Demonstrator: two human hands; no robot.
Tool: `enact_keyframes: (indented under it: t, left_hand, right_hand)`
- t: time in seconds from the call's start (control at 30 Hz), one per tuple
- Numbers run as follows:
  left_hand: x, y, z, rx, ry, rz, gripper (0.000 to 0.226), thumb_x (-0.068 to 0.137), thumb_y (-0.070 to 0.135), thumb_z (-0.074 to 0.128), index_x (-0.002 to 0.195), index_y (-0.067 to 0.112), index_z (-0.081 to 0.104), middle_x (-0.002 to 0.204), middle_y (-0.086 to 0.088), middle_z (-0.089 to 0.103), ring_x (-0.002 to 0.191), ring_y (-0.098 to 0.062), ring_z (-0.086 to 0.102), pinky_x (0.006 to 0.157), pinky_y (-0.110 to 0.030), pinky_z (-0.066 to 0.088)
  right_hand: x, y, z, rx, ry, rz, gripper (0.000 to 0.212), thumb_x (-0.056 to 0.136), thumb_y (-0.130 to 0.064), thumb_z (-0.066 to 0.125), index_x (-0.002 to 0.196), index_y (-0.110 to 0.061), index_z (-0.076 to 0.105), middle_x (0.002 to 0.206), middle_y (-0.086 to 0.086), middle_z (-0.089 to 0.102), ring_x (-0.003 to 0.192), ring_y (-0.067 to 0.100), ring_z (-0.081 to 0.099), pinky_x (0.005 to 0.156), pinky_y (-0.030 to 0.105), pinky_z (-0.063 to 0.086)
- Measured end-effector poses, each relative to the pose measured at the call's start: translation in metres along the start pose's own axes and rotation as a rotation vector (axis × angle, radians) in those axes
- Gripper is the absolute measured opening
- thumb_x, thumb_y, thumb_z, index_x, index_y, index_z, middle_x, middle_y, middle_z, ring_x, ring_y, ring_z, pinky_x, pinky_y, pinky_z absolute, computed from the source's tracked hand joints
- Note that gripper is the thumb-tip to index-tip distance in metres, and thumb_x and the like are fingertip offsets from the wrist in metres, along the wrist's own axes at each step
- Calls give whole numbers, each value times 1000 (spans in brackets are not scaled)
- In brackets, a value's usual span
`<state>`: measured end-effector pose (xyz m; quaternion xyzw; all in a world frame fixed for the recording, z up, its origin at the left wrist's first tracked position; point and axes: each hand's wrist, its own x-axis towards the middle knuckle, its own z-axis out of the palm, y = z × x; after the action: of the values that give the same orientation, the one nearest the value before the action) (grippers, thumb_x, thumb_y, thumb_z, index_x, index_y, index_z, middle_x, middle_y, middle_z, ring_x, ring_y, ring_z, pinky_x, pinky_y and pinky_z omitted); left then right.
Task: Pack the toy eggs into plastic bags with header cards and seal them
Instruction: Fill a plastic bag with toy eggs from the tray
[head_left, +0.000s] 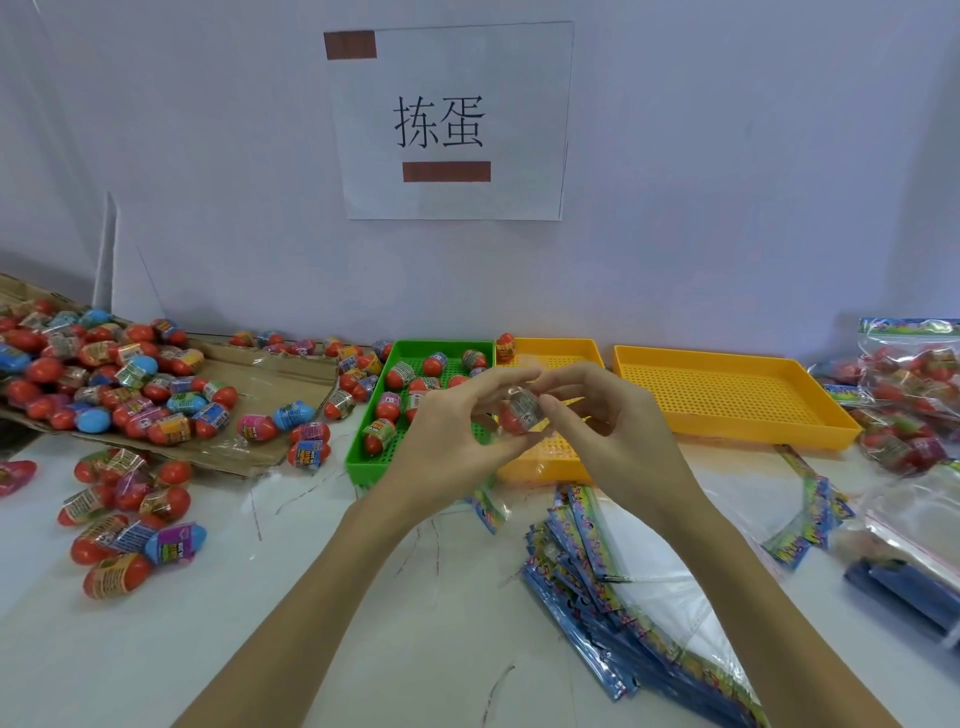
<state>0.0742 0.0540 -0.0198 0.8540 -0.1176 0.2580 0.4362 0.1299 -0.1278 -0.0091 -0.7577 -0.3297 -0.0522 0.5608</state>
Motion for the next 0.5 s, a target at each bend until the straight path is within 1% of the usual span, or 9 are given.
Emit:
enact_keyframes:
  t: [0.07,0.13,0.2,0.27,0.37,0.43,0.5]
  left_hand:
    - [-1,0,1,12,3,-8,57,88,25,84,141,23,63,130,16,69,118,2,64,99,-20,54]
    - [-1,-1,-1,6,15,-43,57,88,23,84,141,25,64,130,17,68,119,3,62,101,-21,54]
    - [0,-1,-2,-21,3,-88,57,88,23,83,141,26,63,128,14,70,116,3,65,100,-22,55]
    - [0,0,-3,-62,-49,-126,57,88,18,82,142,25,63,122,10,73,110,0,69,96,-23,57]
    - [0,-2,-4,-119,-124,-149,63,84,-1,76,142,18,62,119,9,76,99,-1,73,87,-20,59]
    - [0,-3,-5,-151,-151,-162,66,82,-4,76,143,18,61,122,10,75,101,-3,74,86,-20,59]
    - [0,-4,-4,-191,-174,-180,69,81,-6,76,144,18,59,125,10,74,105,-6,74,88,-25,61]
  right_hand:
    - [-1,1,2,-37,-36,-31,14,101,-21,64,111,-20,74,100,-11,75,93,8,71,76,29,60]
    - [-1,1,2,-66,-63,-51,17,101,-29,62,109,-24,76,97,-16,75,95,7,69,76,24,57]
    - [-1,2,1,-84,-107,-53,18,100,-34,63,108,-26,77,94,-16,75,94,8,68,72,20,51]
    - [-2,4,3,-109,-153,-53,15,99,-32,67,108,-28,78,95,-16,75,92,9,66,66,18,46]
    - [-5,6,11,-124,-190,-40,11,96,-30,71,104,-30,79,101,-17,72,86,4,59,66,12,41]
    - [-6,6,15,-94,-217,4,11,97,-30,69,103,-31,79,108,-18,69,82,-2,55,67,11,41]
    - [-5,6,16,-74,-257,41,12,99,-30,67,102,-32,79,117,-21,65,84,-7,54,69,8,41]
